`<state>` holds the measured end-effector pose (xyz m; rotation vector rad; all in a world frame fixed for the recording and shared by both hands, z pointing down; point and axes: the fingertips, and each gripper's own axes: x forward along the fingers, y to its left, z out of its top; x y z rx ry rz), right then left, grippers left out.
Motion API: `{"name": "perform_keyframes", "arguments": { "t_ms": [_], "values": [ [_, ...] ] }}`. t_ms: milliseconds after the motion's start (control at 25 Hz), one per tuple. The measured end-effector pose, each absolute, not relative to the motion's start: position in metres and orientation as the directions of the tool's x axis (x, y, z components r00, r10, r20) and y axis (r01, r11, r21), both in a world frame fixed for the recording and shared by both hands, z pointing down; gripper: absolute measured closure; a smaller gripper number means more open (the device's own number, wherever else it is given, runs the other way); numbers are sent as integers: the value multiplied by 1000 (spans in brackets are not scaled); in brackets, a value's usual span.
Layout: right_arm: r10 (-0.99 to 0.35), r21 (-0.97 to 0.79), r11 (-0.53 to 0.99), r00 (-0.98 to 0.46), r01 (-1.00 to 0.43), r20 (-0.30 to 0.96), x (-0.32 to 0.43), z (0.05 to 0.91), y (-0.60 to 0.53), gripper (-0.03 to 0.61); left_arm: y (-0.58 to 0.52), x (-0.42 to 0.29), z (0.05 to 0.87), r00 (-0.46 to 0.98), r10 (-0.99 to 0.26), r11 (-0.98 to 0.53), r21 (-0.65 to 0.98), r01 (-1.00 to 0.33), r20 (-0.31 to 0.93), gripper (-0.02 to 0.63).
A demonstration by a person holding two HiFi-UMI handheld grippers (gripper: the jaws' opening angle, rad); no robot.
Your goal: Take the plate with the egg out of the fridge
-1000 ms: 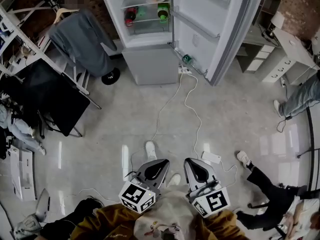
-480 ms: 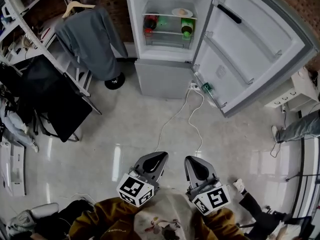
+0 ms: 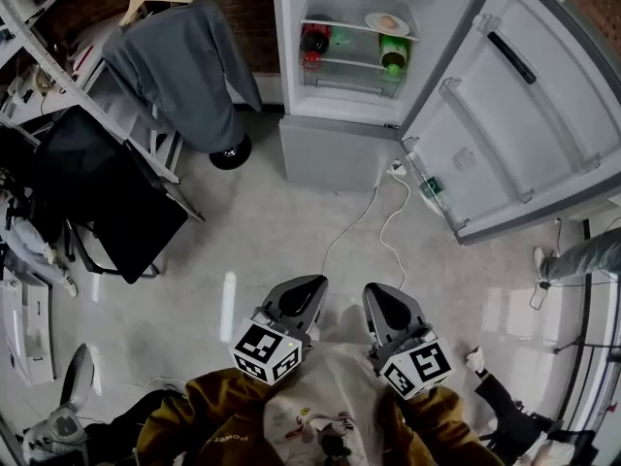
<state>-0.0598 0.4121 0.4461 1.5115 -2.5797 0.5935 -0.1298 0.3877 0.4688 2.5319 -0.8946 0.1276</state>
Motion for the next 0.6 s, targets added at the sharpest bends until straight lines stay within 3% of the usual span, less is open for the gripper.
{"name": "perform_keyframes", "arguments": {
  "t_ms": [600],
  "values": [
    [-740, -335, 531, -619, -778, 265, -91, 468, 301, 574, 291, -153, 493, 738, -612, -629, 391, -672, 285, 606]
  ]
}}
